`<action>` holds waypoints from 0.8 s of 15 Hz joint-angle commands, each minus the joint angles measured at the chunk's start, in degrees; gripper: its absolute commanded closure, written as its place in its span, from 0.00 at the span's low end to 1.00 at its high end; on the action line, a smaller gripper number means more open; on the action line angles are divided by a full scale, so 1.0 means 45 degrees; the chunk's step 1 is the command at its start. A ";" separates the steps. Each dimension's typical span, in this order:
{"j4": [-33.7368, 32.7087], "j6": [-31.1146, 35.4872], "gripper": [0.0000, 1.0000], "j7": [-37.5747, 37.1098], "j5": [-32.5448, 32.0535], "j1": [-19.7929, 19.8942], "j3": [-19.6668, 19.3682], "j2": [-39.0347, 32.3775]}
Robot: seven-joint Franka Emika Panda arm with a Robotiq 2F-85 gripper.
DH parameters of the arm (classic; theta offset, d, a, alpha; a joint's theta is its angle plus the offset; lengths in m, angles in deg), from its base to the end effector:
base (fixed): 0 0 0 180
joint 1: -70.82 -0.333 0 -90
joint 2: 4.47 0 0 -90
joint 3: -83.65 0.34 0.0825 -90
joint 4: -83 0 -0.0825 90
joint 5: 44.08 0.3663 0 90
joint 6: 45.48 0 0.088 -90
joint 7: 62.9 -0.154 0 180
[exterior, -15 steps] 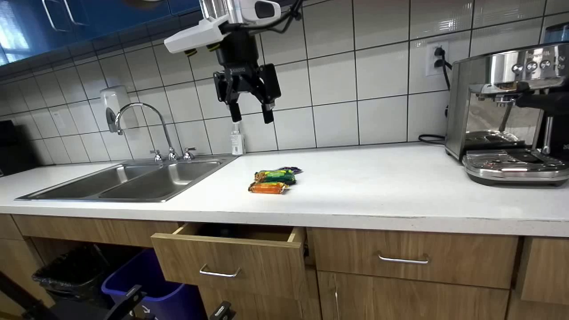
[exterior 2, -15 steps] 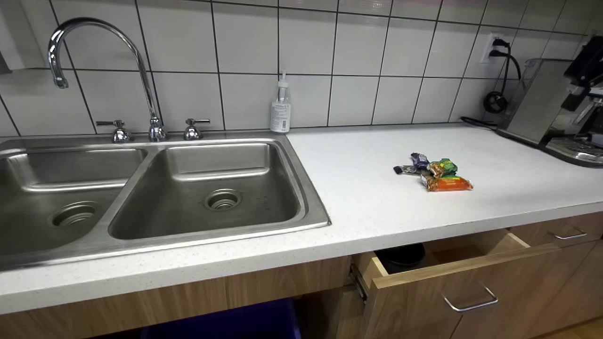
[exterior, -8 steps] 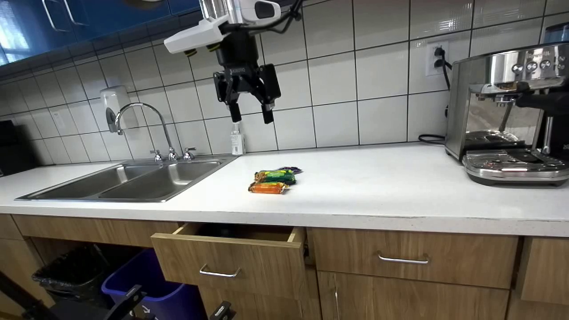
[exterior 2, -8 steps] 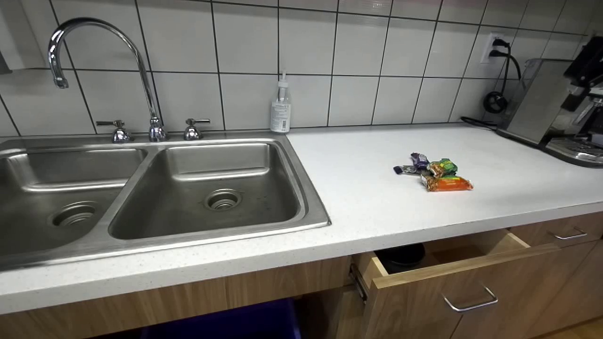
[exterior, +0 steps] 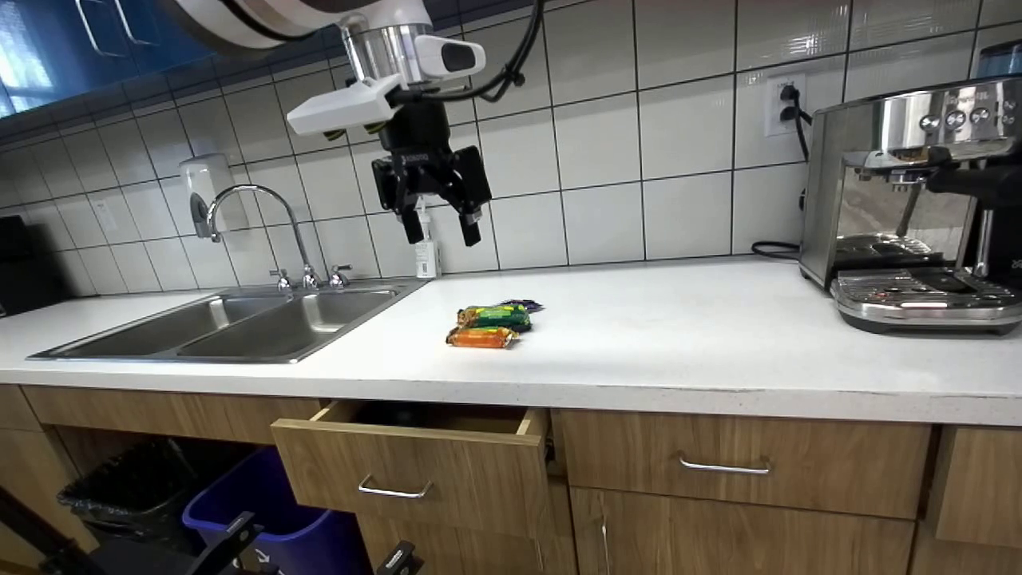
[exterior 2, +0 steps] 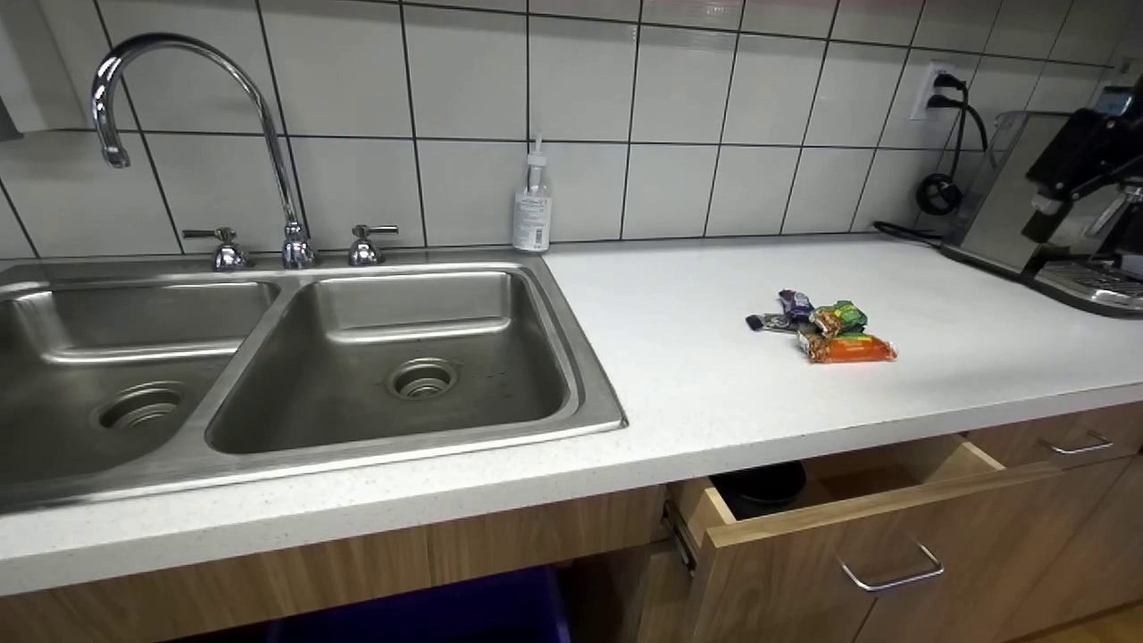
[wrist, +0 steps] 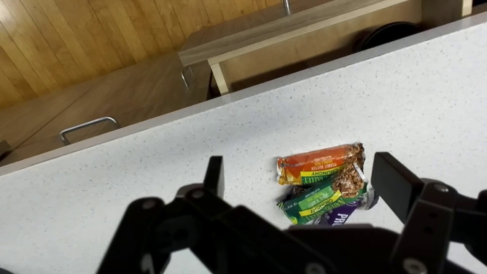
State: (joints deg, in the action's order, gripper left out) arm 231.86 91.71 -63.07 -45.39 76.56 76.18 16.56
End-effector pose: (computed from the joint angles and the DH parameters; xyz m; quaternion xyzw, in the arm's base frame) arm 0.3962 -0.0927 0.3816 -0.9910 0.1060 -0.0815 0.0060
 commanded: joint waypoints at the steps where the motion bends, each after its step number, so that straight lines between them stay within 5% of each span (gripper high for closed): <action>1: 0.0601 0.0525 0.00 0.0177 -0.0175 -0.0065 0.0365 -0.0214; 12: 0.2648 0.2064 0.00 0.0452 -0.0832 -0.0367 0.0837 -0.0499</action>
State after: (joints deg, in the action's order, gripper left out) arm 241.00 96.94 -61.99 -47.46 74.47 79.04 14.20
